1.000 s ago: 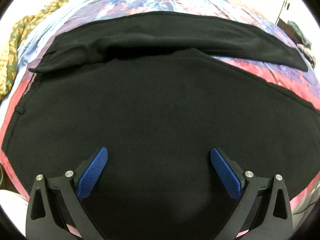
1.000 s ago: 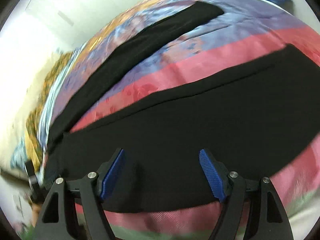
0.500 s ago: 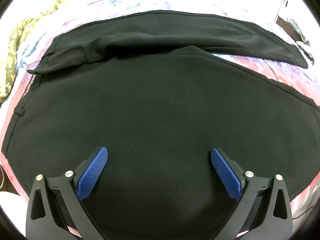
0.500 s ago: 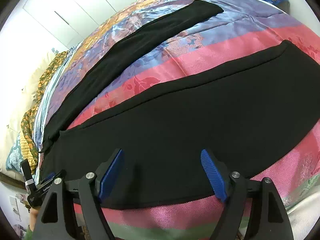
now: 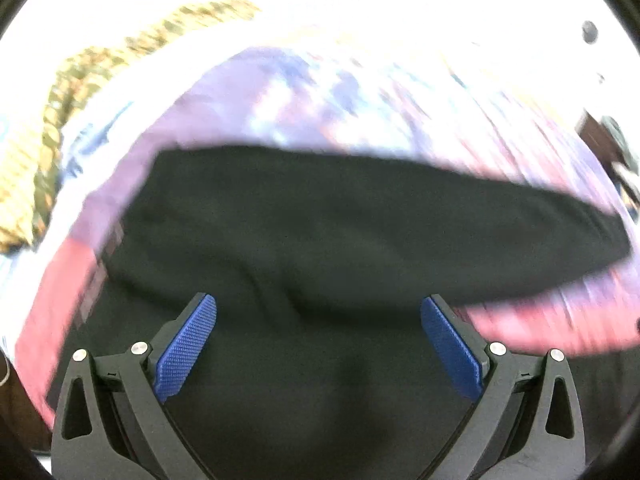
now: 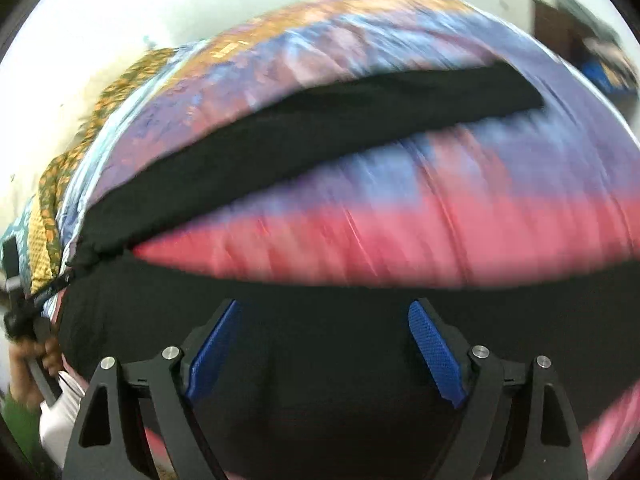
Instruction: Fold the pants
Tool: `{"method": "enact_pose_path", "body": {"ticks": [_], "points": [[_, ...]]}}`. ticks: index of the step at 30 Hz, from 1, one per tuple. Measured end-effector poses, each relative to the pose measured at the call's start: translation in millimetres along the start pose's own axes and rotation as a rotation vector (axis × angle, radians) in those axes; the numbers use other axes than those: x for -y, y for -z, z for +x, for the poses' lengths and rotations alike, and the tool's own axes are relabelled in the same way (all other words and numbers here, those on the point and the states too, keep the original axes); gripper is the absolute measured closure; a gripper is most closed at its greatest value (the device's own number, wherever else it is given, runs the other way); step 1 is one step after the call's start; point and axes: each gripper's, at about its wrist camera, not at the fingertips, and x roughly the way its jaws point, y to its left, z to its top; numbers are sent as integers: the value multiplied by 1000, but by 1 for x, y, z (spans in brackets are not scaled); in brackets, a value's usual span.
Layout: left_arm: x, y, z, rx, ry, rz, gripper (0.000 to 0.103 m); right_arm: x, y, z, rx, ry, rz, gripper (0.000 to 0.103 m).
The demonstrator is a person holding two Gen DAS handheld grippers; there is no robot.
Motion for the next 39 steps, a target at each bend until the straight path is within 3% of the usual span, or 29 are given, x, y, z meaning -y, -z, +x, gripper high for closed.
{"method": "enact_pose_path", "body": {"ticks": [3,5,6,8,10,12,15,18,21,22,23,24,25,27,33,36,39], "points": [[-34,-14,40,8,-96,-48,1,-6,-64,33,35,-34,-59,18],[-59,-2,74,-61,-171,-82,1,3,-98,64,6,-59,-89,18],[-68,7,85,-77,-150,-99,0,12,-112,81,-22,-73,-91,18],[-79,21,83,6,-85,-141,0,43,-131,114,-91,-60,-82,18],[-80,23,81,22,-89,-136,0,86,-141,129,-118,23,-67,19],[-76,22,85,16,-121,-112,0,131,-152,122,-84,74,-43,29],[-70,21,90,23,-150,-95,0,210,-175,89,-14,302,99,28],[-65,23,90,26,-165,-87,0,248,-194,66,43,281,168,28],[-64,24,90,27,-167,-86,0,254,-208,73,-5,251,125,29],[-64,24,91,26,-167,-85,0,254,-208,80,-27,260,113,31],[-65,24,91,27,-168,-85,0,255,-204,84,-45,263,104,40],[-65,24,91,26,-168,-85,0,255,-201,89,-64,270,96,55],[-65,24,91,26,-169,-85,0,253,-196,88,-67,304,79,61],[-65,24,91,27,-171,-84,0,249,-188,74,-28,318,55,99],[-64,24,91,27,-174,-82,0,196,-142,0,63,223,-114,99],[-64,24,91,25,-176,-80,0,165,-86,-48,77,194,-218,99],[-63,24,91,24,-176,-78,0,168,-17,-93,81,185,-149,99]]}}
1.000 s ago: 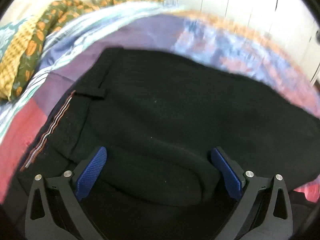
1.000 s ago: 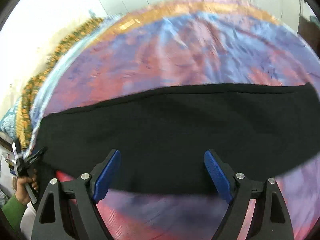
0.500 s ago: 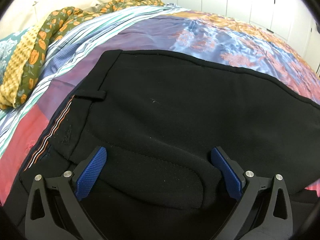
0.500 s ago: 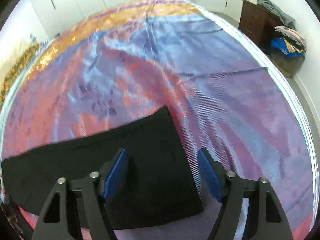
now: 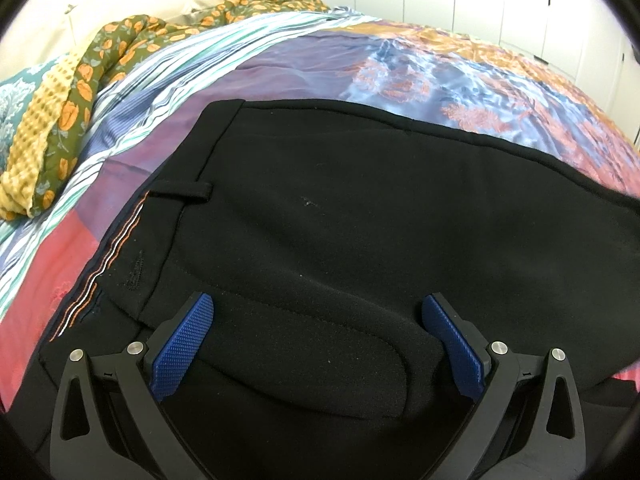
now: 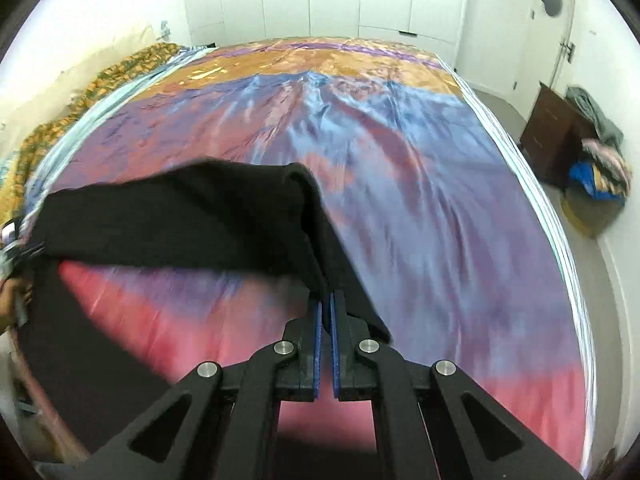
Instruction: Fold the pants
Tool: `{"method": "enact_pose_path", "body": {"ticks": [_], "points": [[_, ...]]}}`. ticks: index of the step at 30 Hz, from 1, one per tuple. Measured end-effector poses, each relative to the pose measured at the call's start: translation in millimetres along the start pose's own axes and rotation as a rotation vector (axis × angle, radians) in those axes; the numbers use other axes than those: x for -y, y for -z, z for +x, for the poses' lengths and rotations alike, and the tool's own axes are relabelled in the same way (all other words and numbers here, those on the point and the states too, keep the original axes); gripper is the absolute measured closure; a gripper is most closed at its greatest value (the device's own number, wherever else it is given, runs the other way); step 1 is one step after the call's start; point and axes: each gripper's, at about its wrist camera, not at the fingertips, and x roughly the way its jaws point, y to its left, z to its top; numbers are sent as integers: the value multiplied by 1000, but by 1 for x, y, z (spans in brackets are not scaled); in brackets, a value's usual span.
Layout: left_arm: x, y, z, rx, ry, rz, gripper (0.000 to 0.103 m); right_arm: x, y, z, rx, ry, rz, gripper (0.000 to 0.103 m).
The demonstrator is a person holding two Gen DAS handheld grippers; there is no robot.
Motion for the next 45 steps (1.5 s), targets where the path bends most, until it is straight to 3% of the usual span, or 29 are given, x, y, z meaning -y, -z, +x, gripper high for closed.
{"method": "enact_pose_path", "body": {"ticks": [4,8,10,13,15,16,18,19,20,23,25,27,29,32,35,39,45], "points": [[1,-2,1,-16,-10,9,0,21,83,-22,-103,107,154,98],[1,-10,-3,-72,-7,21,0,21,122,-44,-95,178,258,70],[0,-14,-13,-115,17,16,1,4,125,-59,-49,169,262,65],[-4,-6,-44,-131,108,-34,1,-39,122,-69,13,16,295,62],[-1,10,-70,-115,171,-35,1,-73,123,-64,29,-150,335,50],[3,22,-83,-109,193,-20,1,-95,124,-54,30,-276,376,49],[14,42,-97,-116,229,24,1,-120,125,-27,11,-428,467,47],[21,52,-101,-130,245,56,1,-125,126,-14,1,-457,512,47],[26,60,-102,-143,252,82,1,-125,129,2,-4,-464,575,47],[39,84,-100,-189,232,168,1,-98,147,33,-18,-349,798,47],[41,91,-105,-185,235,185,1,-75,158,28,67,-290,949,47],[44,91,-109,-189,254,192,1,-63,160,19,145,-212,995,41],[48,84,-110,-213,273,196,1,-56,157,22,146,-159,990,44],[57,51,-118,-211,349,167,1,-50,145,22,108,-72,909,97],[54,8,-116,-188,431,53,1,-53,126,-8,184,-91,785,97],[64,-54,-73,-268,550,-120,1,-74,105,-57,257,-123,625,97],[99,-86,-10,-397,566,-231,1,-95,99,-97,307,-162,508,97]]}}
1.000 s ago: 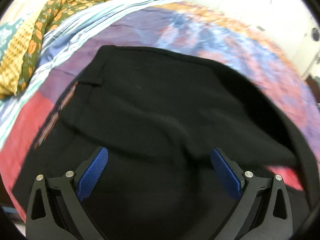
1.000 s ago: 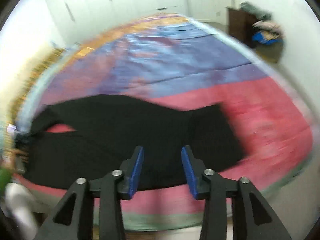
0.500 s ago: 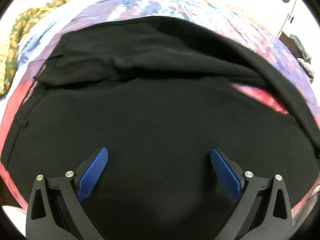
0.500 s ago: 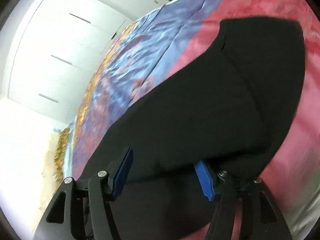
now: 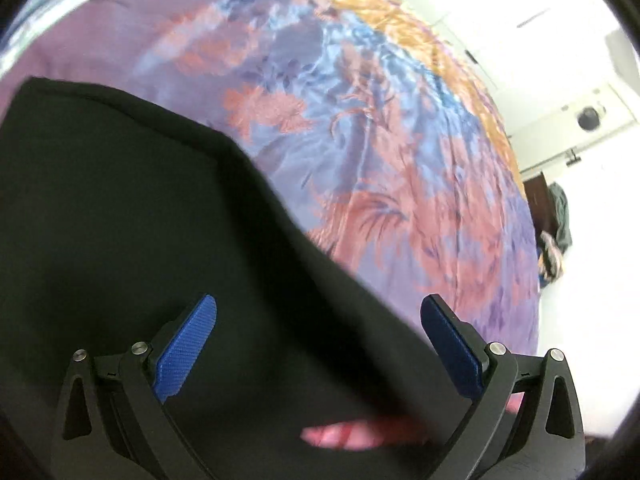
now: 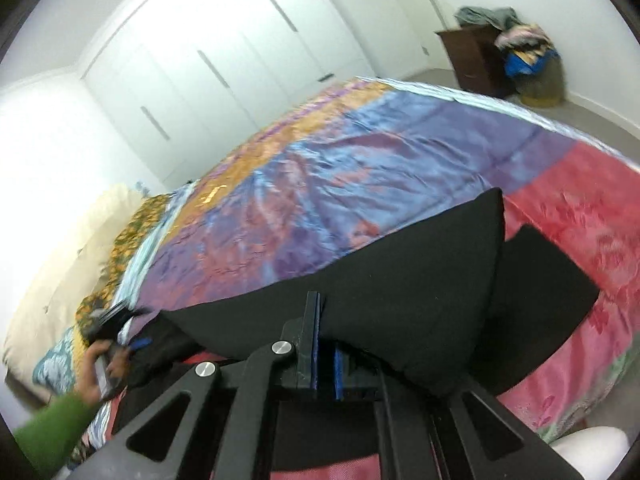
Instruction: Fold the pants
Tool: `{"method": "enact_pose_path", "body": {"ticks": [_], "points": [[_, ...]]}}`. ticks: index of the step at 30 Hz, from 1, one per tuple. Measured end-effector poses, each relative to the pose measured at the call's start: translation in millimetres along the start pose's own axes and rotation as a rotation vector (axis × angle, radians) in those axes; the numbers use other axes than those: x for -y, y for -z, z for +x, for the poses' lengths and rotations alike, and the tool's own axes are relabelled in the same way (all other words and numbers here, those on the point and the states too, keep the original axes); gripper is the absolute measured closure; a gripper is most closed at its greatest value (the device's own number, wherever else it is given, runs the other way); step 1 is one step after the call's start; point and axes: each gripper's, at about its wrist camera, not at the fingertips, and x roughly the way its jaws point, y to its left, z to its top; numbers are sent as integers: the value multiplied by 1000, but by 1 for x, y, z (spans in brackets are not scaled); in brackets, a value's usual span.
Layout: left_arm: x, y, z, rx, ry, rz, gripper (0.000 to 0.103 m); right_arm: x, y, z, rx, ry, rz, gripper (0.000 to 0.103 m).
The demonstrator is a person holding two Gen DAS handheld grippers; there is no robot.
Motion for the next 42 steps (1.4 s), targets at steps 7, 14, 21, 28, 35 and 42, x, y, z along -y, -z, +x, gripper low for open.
{"method": "enact_pose_path", "body": {"ticks": [7,14,21,28,35,42], "points": [[-15,-5,19,-38,27,-115,97,-3,7,-46,24,-65,-57,98],[-12,34,-145,222,186,48,93,21,-27,-16,22,-42,-35,98],[-81,204,-211,300,66,30,80,45,-49,8,-81,-29,-16,98],[-132,262,-146,107,24,-132,87,125,17,45,-379,185,145,97],[-121,254,-140,118,12,-83,86,138,9,41,-323,85,244,65],[-123,247,-142,145,44,-77,89,156,-3,33,-226,133,314,99]]}}
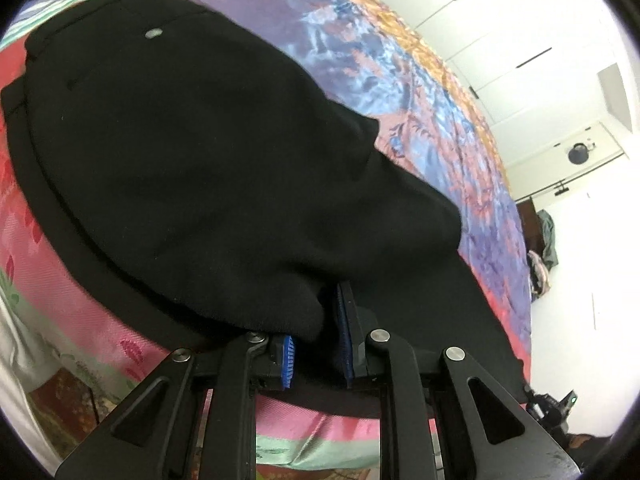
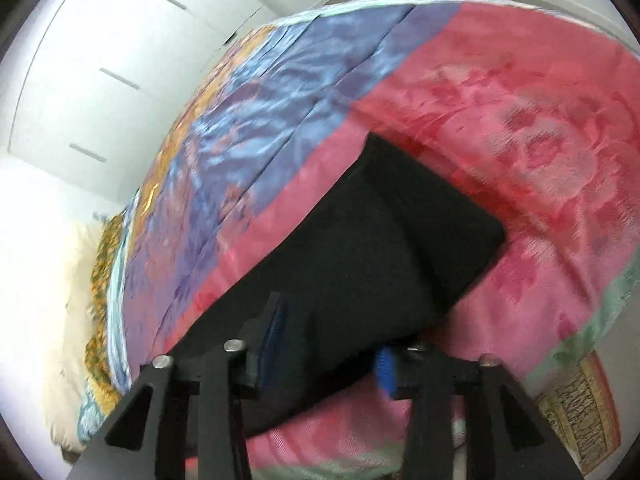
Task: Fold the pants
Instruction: 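Fold the hems toward the waistband with the right gripper and release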
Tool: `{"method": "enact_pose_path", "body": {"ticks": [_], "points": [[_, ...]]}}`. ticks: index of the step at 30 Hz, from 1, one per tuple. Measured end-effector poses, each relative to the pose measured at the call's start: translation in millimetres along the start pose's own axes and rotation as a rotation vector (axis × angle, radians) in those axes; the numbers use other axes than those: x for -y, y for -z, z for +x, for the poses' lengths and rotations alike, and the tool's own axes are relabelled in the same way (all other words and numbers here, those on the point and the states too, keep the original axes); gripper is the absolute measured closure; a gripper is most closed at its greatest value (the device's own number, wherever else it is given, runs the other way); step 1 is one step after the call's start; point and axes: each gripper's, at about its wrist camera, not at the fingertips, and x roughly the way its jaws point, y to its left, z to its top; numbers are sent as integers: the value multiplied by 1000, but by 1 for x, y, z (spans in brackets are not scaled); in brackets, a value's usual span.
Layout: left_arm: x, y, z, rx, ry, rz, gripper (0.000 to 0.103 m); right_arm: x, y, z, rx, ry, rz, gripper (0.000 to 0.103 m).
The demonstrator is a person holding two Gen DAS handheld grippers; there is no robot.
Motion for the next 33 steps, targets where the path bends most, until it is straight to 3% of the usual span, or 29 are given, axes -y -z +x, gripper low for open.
{"method": "enact_pose_path", "body": {"ticks": [2,4,7,10,14,16,19,26,29,31,32,33], "points": [[4,4,-13,21,25,43,90,-24,-6,-9,56,57,-155,99],[9,9,-12,12,21,83,90,-31,-11,-18,107,83,-210,99],[9,24,9,-60,-21,91,89,-6,-21,-2,51,185,-150,98],[8,25,10,-63,-17,79,89,22,-26,15,-53,184,-18,98],[7,23,6,-55,0,77,89,29,-26,14,-52,173,11,98],[4,24,1,-40,9,84,96,30,-26,13,-47,177,6,98],[12,30,-4,-19,-6,97,97,29,-24,13,-42,174,6,98],[14,33,7,-52,-55,108,97,28,-22,13,-42,181,14,98],[14,32,8,-67,-84,121,91,28,-22,12,-42,185,11,98],[18,31,4,-64,-106,132,83,28,-24,9,-42,154,19,89],[22,32,-1,-55,-123,147,78,29,-25,3,-35,128,21,77],[27,32,-4,-42,-130,157,64,29,-26,-4,-20,112,23,60]]}}
